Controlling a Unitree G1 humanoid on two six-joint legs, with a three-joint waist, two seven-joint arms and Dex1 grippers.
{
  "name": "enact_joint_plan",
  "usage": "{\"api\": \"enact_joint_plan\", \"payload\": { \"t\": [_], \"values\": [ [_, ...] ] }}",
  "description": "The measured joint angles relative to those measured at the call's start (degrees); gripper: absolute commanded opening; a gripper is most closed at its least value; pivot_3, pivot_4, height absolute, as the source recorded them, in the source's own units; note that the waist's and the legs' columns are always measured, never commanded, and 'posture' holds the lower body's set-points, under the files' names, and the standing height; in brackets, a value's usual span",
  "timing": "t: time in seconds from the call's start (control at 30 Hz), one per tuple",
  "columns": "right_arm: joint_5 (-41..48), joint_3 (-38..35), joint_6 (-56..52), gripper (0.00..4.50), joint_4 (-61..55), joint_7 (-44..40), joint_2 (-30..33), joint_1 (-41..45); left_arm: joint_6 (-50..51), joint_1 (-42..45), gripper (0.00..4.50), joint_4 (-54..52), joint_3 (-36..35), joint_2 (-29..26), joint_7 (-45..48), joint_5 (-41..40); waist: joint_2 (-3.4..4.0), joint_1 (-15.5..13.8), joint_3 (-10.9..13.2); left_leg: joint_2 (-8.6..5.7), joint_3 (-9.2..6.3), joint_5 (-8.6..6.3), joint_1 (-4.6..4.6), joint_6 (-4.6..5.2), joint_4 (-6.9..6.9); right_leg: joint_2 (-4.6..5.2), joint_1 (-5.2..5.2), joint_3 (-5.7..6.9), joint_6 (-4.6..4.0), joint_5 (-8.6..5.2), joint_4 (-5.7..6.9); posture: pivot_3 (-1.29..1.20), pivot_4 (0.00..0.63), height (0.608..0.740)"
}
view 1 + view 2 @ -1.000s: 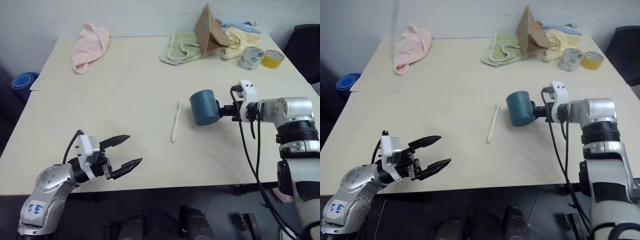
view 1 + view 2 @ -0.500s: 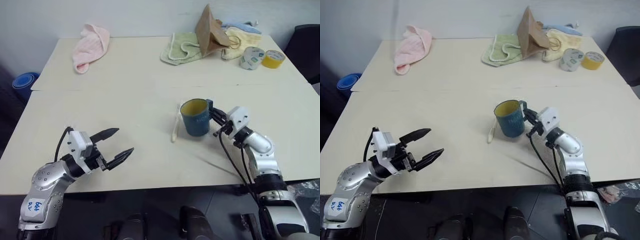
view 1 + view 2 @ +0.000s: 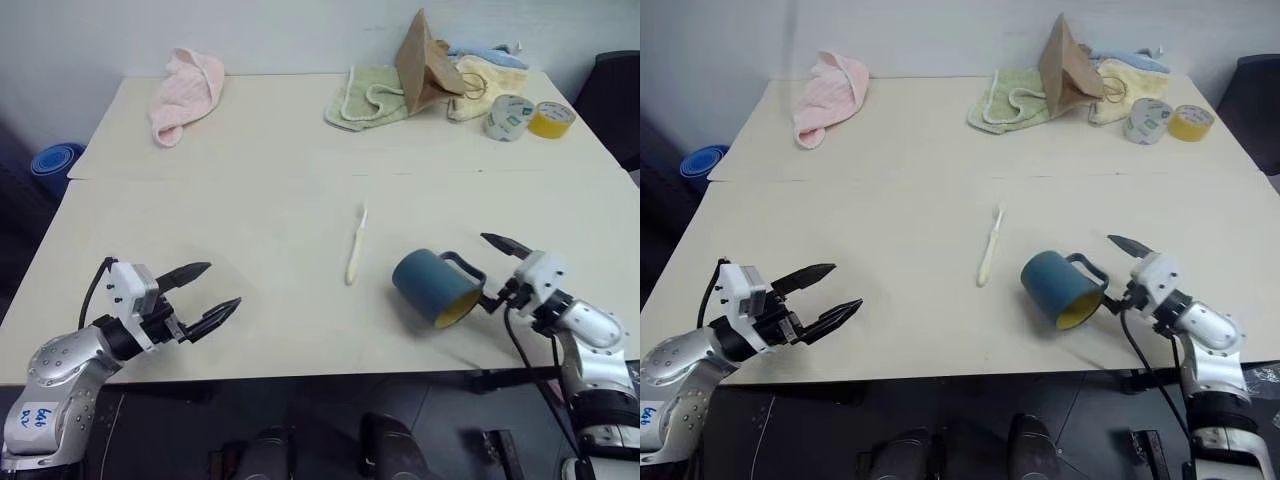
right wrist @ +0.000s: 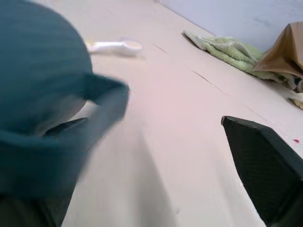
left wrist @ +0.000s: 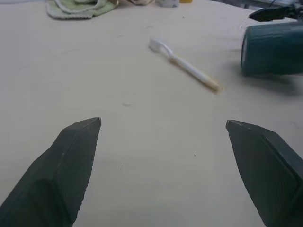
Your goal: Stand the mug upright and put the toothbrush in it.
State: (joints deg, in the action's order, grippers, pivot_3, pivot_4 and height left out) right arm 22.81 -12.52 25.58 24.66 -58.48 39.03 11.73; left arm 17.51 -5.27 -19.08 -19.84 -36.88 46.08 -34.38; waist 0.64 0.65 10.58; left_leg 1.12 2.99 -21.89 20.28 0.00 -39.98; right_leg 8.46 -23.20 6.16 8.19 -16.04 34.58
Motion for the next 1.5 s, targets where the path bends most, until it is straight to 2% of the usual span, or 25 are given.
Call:
{"api": "enact_joint_plan", "payload": {
  "t": [0.2, 0.37, 0.57, 0.67, 0.73, 0.87, 0.93, 1.17, 1.33, 1.5],
  "values": [
    [2.3, -1.6, -5.1, 4.47, -5.1, 0.8, -0.6, -1.2, 0.0, 1.8, 4.50, 1.7, 1.2, 0.0, 1.2, 0.4, 0.00, -0.4, 0.0, 0.00, 0.09, 0.00, -0.08, 0.00, -0.02, -0.01, 0.05, -0.05, -0.05, -0.02, -0.05, 0.00, 0.150, 0.740],
    [-1.8, -1.3, -4.1, 4.47, -5.0, 2.4, -0.7, 0.6, -0.7, 2.8, 4.50, 1.8, 2.5, 0.0, 2.0, 1.4, 0.00, -0.6, 0.0, -0.04, 0.08, -0.01, -0.06, 0.01, -0.02, 0.01, 0.05, -0.04, -0.05, -0.01, -0.06, 0.00, 0.150, 0.740],
    [-10.3, -0.6, 1.7, 4.47, 7.0, 2.3, 7.6, 6.9, -1.2, 2.7, 4.50, 2.1, 2.8, 0.0, 2.5, 2.5, 0.02, -0.5, 0.0, -0.05, 0.15, 0.01, -0.04, 0.04, -0.02, 0.02, 0.05, -0.06, -0.05, -0.02, -0.16, 0.00, 0.150, 0.740],
    [-8.0, -1.5, 1.6, 4.47, 9.5, -3.3, 10.8, 9.5, -1.2, 2.4, 4.50, 2.1, 3.0, 0.0, 3.0, 2.7, 0.02, -0.5, 0.0, 0.00, 0.14, 0.01, -0.05, 0.03, -0.02, -0.02, 0.06, -0.03, -0.05, -0.01, -0.14, 0.00, 0.150, 0.740],
    [-3.2, -1.5, -0.9, 4.47, 6.6, -9.5, 11.4, 9.3, -0.9, 2.2, 4.50, 2.1, 3.2, 0.0, 3.3, 2.7, 0.02, -0.5, 0.0, 0.01, 0.13, 0.01, -0.06, 0.03, -0.01, -0.02, 0.07, -0.02, -0.05, -0.01, -0.12, 0.00, 0.150, 0.740],
    [3.2, -0.3, -8.0, 4.47, -6.6, -19.1, 13.7, 5.7, -0.7, 1.2, 4.50, 2.0, 3.7, 0.0, 3.6, 2.7, 0.07, -0.6, 0.0, 0.01, 0.12, 0.00, -0.07, 0.04, -0.02, -0.01, 0.07, -0.02, -0.04, -0.01, -0.10, 0.00, 0.150, 0.740],
    [5.7, 2.5, -13.2, 4.47, -15.8, -25.0, 17.1, 2.6, -1.0, 0.1, 4.50, 2.1, 4.1, 0.1, 4.0, 3.0, 0.06, -0.7, 0.0, 0.00, 0.07, -0.01, -0.07, 0.04, -0.04, -0.01, 0.12, 0.00, -0.04, -0.01, -0.11, 0.00, 0.150, 0.740],
    [5.4, 10.5, -16.6, 4.47, -26.9, -29.2, 16.6, 1.6, -1.7, -1.0, 4.50, 2.1, 4.4, 0.0, 5.1, 3.4, -0.01, -1.0, 0.1, -0.03, 0.00, -0.02, -0.10, 0.06, -0.09, 0.00, 0.33, 0.06, -0.05, -0.01, -0.38, 0.00, 0.150, 0.740],
    [2.1, 14.4, -13.0, 4.47, -26.0, -29.0, 12.1, 4.7, -2.6, -2.8, 4.50, 1.9, 4.9, -0.8, 6.8, 4.7, -0.01, -0.8, 0.1, -0.03, 0.00, -0.02, -0.09, 0.06, -0.09, 0.00, 0.33, 0.09, -0.05, -0.01, -0.40, 0.00, 0.150, 0.740],
    [1.1, 14.4, -11.9, 4.47, -22.7, -27.9, 9.9, 5.9, -10.8, -3.1, 4.50, 0.1, 7.5, -2.8, 10.8, 9.7, -0.01, -1.4, 0.1, -0.06, -0.01, -0.02, -0.08, 0.07, -0.09, 0.00, 0.40, 0.12, -0.05, -0.01, -0.50, 0.00, 0.150, 0.740]
  ]
}}
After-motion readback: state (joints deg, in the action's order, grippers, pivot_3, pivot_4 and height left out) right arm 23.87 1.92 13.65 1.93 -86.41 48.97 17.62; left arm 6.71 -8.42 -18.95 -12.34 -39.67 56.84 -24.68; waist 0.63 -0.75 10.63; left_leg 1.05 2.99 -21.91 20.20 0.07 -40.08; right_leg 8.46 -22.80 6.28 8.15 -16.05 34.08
